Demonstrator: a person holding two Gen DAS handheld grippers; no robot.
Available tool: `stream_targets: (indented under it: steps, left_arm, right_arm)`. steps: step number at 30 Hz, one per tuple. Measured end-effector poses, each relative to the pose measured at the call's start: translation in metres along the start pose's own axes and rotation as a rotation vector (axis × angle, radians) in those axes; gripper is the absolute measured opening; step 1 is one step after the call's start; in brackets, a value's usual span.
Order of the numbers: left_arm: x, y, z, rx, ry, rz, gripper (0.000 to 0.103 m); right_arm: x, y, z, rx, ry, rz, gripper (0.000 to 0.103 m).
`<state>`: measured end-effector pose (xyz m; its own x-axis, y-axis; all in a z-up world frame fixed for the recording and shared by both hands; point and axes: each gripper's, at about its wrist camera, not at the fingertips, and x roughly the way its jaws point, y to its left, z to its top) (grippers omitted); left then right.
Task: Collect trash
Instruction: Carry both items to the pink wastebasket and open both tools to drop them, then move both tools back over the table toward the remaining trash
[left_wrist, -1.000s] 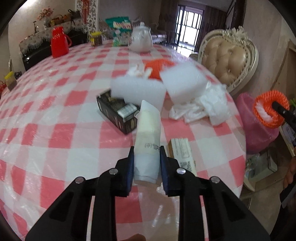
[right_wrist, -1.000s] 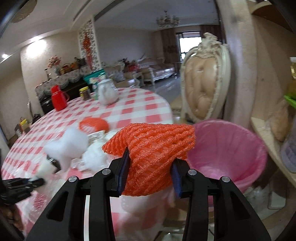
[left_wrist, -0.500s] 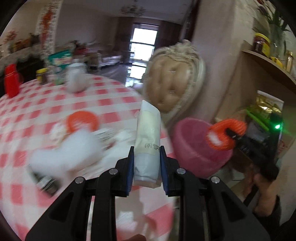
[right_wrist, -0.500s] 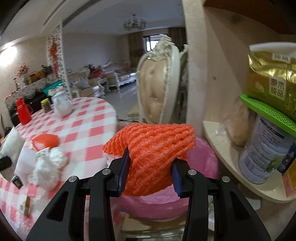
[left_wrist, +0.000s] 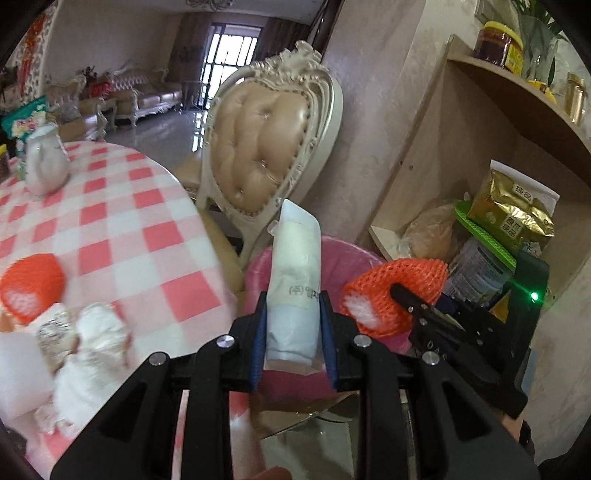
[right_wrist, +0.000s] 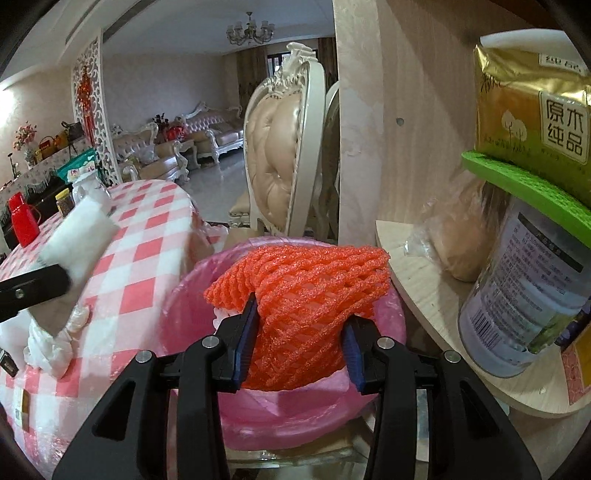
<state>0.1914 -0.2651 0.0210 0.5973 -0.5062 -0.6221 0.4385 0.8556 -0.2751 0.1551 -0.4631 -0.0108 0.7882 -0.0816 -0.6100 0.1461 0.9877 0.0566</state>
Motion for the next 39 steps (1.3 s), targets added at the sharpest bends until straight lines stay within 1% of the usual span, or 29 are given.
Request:
stream_targets:
  steps: [3, 8, 9, 11, 12, 13, 14, 15, 16, 18, 22, 26, 27, 28, 31, 39]
  left_arm:
    - [0.016, -0.002, 0.002, -0.013, 0.019, -0.018, 0.026]
    - [0.037, -0.003, 0.004, -0.022, 0.049, -0.037, 0.026]
    - [0.04, -0.003, 0.004, -0.021, 0.053, -0.039, 0.027]
    - [0.046, -0.002, 0.005, -0.029, 0.059, -0.05, 0.028]
    - [0.048, -0.001, 0.005, -0.035, 0.062, -0.057, 0.032]
    - [0.05, -0.001, 0.006, -0.045, 0.066, -0.067, 0.036]
    - [0.052, 0.0, 0.006, -0.051, 0.068, -0.075, 0.043]
    - [0.054, 0.0, 0.007, -0.055, 0.07, -0.079, 0.052]
    - [0.055, 0.0, 0.008, -0.058, 0.072, -0.084, 0.056]
    - [0.057, 0.0, 0.008, -0.063, 0.076, -0.093, 0.058]
    - [0.055, 0.004, 0.007, -0.069, 0.071, -0.082, 0.058]
    - [0.044, 0.008, 0.003, -0.073, 0.054, -0.055, 0.06]
    - [0.041, 0.01, 0.002, -0.077, 0.05, -0.051, 0.062]
    - [0.036, 0.012, 0.0, -0.085, 0.044, -0.045, 0.062]
    - [0.021, 0.017, -0.009, -0.092, 0.022, -0.006, 0.063]
    - [-0.025, 0.045, -0.033, -0.138, -0.029, 0.096, 0.065]
  right_arm:
    - [0.004, -0.002, -0.001, -0.002, 0.008, -0.003, 0.047]
    - [0.011, -0.003, -0.003, 0.004, 0.023, -0.003, 0.048]
    - [0.012, -0.002, -0.003, 0.006, 0.026, -0.002, 0.05]
    - [0.012, -0.002, -0.002, 0.008, 0.023, -0.009, 0.057]
    - [0.012, -0.002, -0.002, 0.009, 0.02, -0.014, 0.062]
    - [0.012, -0.002, -0.002, 0.01, 0.018, -0.019, 0.063]
    - [0.012, -0.003, -0.002, 0.013, 0.018, -0.023, 0.063]
    - [0.012, -0.004, -0.003, 0.016, 0.02, -0.026, 0.064]
    - [0.012, -0.004, -0.003, 0.018, 0.021, -0.027, 0.067]
    - [0.013, -0.005, -0.004, 0.019, 0.025, -0.029, 0.07]
    - [0.011, -0.007, -0.006, 0.02, 0.024, -0.032, 0.075]
    - [0.01, -0.008, -0.006, 0.024, 0.024, -0.031, 0.075]
    - [0.008, -0.008, -0.006, 0.025, 0.022, -0.03, 0.077]
    - [0.006, -0.008, -0.007, 0.027, 0.015, -0.029, 0.081]
    - [-0.001, -0.004, -0.008, 0.021, -0.007, -0.025, 0.085]
    - [-0.011, 0.015, -0.014, 0.006, -0.001, 0.023, 0.085]
